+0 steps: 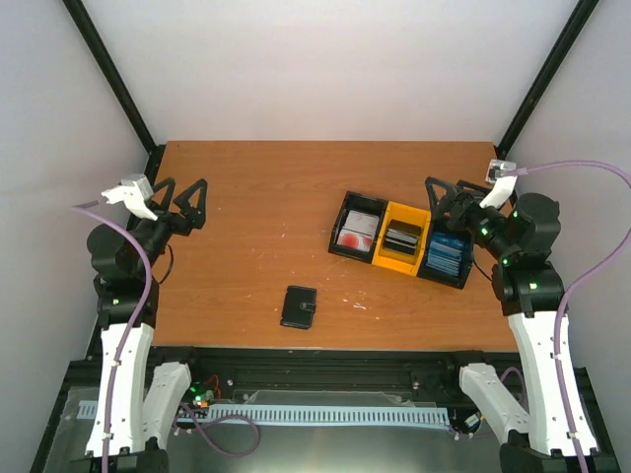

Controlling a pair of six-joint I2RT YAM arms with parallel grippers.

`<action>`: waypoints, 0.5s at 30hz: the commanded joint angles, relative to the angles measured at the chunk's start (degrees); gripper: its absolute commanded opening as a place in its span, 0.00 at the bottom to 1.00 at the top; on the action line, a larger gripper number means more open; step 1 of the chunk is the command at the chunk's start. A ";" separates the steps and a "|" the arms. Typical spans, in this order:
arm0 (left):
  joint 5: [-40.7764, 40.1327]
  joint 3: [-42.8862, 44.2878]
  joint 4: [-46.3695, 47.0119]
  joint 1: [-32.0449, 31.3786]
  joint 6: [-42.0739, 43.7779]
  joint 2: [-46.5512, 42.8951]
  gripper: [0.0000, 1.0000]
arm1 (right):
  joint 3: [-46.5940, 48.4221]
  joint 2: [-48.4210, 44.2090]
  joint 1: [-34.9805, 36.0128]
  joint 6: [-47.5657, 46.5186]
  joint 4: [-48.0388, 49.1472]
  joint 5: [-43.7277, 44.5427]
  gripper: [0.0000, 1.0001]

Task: Put the credit cards into the card holder
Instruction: Open the card holder at the center of the board.

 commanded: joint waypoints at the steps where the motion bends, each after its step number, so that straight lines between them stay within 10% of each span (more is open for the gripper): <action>1: 6.15 -0.18 3.73 1.07 -1.42 -0.25 1.00 | 0.51 1.43 -1.09 3.73 0.99 -7.34 0.91; 10: 14.39 -5.10 8.80 1.48 -9.04 -2.67 1.00 | -9.88 2.77 -0.42 11.87 12.44 -19.18 0.93; 15: 17.87 -6.61 7.30 1.52 -9.40 -0.63 1.00 | -14.27 4.54 9.25 8.42 7.73 -8.94 0.95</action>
